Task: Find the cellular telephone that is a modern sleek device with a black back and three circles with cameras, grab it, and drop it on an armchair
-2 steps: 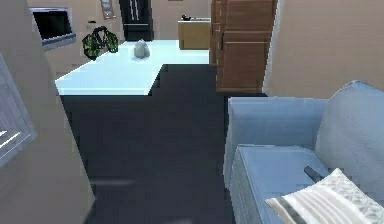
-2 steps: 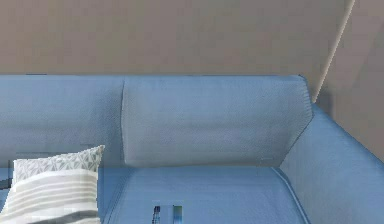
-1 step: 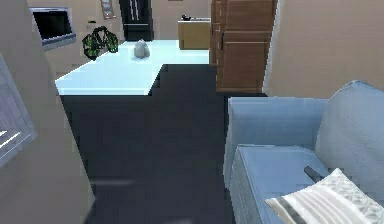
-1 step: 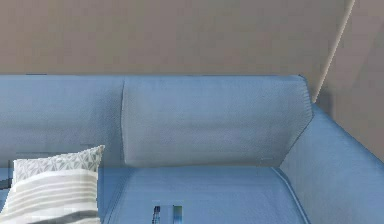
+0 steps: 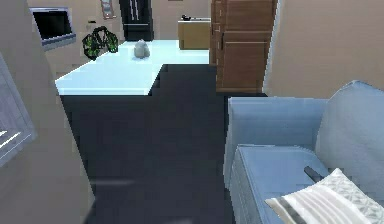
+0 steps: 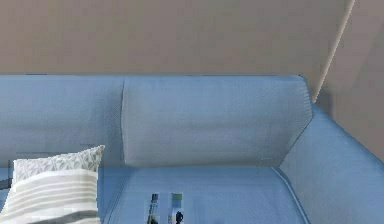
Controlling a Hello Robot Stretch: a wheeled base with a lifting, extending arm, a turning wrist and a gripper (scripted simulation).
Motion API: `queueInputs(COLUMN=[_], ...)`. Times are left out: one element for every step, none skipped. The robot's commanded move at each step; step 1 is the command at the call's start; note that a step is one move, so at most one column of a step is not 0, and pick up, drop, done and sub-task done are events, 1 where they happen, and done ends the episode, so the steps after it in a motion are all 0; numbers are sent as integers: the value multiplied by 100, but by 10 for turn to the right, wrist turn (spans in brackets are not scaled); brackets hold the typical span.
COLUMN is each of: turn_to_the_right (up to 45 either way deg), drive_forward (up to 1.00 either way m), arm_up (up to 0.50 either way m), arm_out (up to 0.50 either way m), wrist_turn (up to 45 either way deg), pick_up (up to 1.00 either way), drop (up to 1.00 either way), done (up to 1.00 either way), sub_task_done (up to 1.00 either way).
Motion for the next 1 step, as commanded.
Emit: queueInputs(turn_to_the_right=[0], drive_forward=[0], arm_up=[46], arm_out=[0], wrist_turn=[0], pick_up=[0], drop=[0], done=[0], sub_task_done=[0])
